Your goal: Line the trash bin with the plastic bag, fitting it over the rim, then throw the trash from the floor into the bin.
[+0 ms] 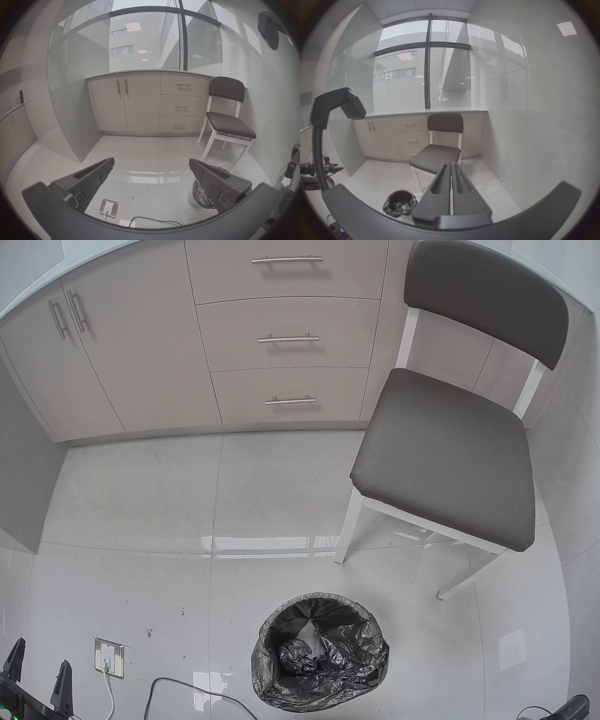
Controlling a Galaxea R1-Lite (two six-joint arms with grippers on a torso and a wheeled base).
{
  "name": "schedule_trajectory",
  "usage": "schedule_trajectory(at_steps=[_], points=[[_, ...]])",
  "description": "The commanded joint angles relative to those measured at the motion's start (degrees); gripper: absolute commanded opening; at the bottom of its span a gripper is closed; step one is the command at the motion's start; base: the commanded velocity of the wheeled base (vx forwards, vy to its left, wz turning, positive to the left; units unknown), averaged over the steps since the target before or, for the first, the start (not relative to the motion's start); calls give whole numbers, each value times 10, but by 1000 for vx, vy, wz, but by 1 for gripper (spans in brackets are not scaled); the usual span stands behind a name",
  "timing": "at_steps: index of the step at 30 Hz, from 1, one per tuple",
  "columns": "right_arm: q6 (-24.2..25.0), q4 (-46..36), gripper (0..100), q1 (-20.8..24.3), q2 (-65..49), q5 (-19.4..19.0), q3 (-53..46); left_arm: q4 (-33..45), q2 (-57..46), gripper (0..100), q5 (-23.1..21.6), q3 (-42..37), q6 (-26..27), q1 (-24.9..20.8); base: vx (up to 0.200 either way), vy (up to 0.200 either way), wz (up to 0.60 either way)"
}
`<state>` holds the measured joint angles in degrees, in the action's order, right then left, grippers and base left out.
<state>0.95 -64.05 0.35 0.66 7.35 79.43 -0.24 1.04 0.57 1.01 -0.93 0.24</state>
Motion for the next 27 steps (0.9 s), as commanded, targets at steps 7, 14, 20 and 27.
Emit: schedule_trajectory(at_steps=[7,14,20,27], points=[[59,598,0,-1,-7,21,-625,0,-10,100,0,-4,0,0,0,0,0],[15,638,0,-1,-7,14,-767,0,-10,100,0,-4,0,0,0,0,0],[-2,666,0,-1,-7,-16,-791,0,-10,100,0,-4,0,0,0,0,0],[-26,639,0,-2,-7,-81,-792,0,-10,100,0,-4,0,0,0,0,0]])
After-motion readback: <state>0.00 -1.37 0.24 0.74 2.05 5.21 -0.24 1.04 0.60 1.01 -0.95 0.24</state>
